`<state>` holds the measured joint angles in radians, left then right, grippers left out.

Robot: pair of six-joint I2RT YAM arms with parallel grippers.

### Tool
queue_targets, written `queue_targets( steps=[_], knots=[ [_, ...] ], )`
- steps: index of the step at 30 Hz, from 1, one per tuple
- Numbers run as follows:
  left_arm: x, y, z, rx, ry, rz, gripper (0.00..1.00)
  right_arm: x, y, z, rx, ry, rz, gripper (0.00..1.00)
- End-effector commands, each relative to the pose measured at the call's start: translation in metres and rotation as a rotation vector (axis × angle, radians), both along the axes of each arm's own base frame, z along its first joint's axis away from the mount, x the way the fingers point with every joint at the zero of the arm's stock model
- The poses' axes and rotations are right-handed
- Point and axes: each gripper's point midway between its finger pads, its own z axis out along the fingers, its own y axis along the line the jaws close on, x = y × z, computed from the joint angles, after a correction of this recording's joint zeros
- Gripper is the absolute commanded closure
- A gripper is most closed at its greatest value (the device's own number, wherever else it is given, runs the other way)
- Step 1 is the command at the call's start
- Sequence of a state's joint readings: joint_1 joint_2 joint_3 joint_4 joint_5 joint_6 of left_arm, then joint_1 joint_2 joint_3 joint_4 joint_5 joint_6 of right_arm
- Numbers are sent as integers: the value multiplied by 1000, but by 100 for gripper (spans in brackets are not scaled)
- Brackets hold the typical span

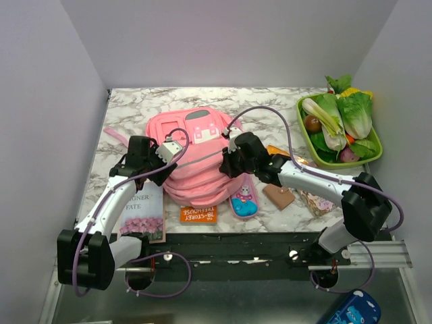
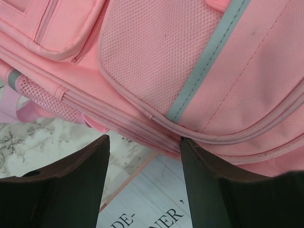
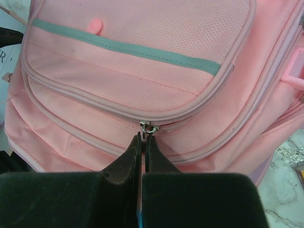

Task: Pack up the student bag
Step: Unzip the student bag at the center of the board.

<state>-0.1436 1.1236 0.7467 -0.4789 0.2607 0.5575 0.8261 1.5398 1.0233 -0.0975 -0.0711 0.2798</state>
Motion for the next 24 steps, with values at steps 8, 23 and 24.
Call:
queue_targets(
  steps=[8,23,24],
  knots=[
    [-12,-72,15,-261,20,-48,34,-36,39,-4,-36,45,99,99],
    [-9,-89,27,-385,49,-6,36,-61,92,7,14,-23,240,99],
    [-8,-91,28,-392,52,-9,36,-65,96,8,20,-20,262,99]
  ],
)
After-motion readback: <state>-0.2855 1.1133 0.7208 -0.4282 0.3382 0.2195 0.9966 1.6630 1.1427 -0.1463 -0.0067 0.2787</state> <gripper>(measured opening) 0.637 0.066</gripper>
